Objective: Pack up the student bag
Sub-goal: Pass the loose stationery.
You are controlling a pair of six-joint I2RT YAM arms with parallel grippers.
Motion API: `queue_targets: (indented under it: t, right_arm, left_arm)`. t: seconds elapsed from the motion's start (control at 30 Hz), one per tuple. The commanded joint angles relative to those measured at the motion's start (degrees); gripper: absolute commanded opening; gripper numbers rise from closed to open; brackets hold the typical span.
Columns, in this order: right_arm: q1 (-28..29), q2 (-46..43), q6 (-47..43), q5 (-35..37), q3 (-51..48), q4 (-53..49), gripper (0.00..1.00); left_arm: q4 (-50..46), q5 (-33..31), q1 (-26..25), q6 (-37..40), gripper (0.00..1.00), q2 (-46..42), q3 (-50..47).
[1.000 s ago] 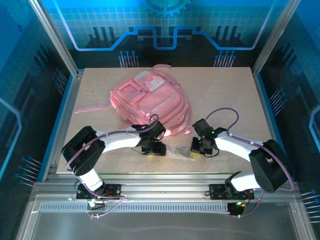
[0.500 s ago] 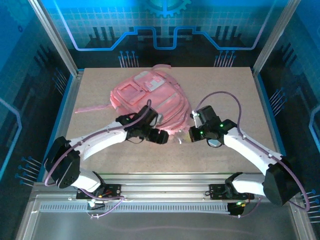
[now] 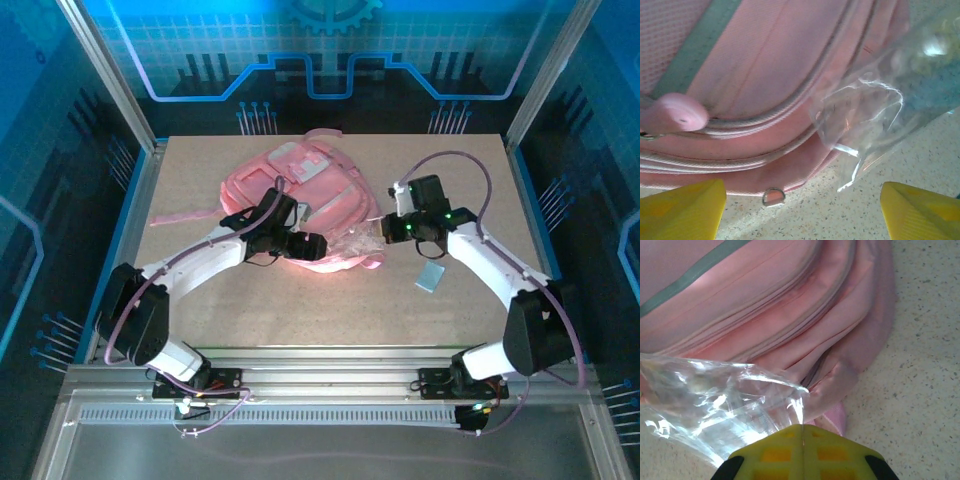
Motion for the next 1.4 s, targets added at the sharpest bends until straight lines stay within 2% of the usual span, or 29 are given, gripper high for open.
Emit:
queue_targets:
  t: [0.0,0.13,0.2,0.33,0.4,0.57,0.83,0.97,1.1,1.2,1.33,1.37]
  right_arm:
    - [-3.01,2.63,6.8,-5.52,2.92,3.99,0.0]
    - [-4.98,4.88,8.87,-12.83,3.92,8.55,0.0]
    - [-4.73,5.86,6.67,-17.36,4.78,10.93,0.0]
    - [-4.71,9.05,-2.2,-27.31,8.56,12.33,0.0]
    - [-4.68,11.19,-5.16,-30.4,12.0,10.05,0.0]
    - [-3.31,14.75,-10.94,-31.45,19.58,2.52,0.0]
    - [-1.41,16.22,-15.35,-32.21,23.31,-2.59,0.0]
    - [-0.92,16.58,-15.86,-32.11,23.84,-3.14,0.0]
    - [-0.91,17.42,-14.85,-30.06,24.48,-2.8,0.0]
    - [-1.08,18.12,-13.9,-27.9,24.67,-2.17,0.0]
    - [-1.39,19.24,-13.51,-26.71,25.85,-2.33,0.0]
    - [-1.42,19.49,-13.72,-26.79,26.35,-2.68,0.0]
  left_arm:
    - [-2.68,-5.43,1.26,-2.02,0.82,0.54,1.48]
    - [-6.97,-11.24,1.93,0.08,0.83,0.02,3.7]
    - [-5.0,-8.48,1.92,2.67,0.84,-1.13,3.47]
    - [-1.06,1.75,2.17,7.32,0.86,-1.45,6.67]
    - [-0.86,2.31,2.42,8.2,0.88,-0.1,10.01]
    - [-1.81,3.34,3.4,11.17,0.89,5.46,19.19]
    - [-4.3,5.45,5.44,17.42,0.9,13.93,27.66]
    - [-4.42,11.58,6.64,18.54,0.89,16.94,30.13]
    - [-6.37,20.68,6.82,17.14,0.77,19.72,31.49]
    - [-7.84,22.92,6.83,14.23,0.58,20.45,30.8]
    - [-5.68,26.26,6.75,10.72,0.4,18.98,26.96]
    - [-5.4,26.46,6.75,10.38,0.32,18.49,26.29]
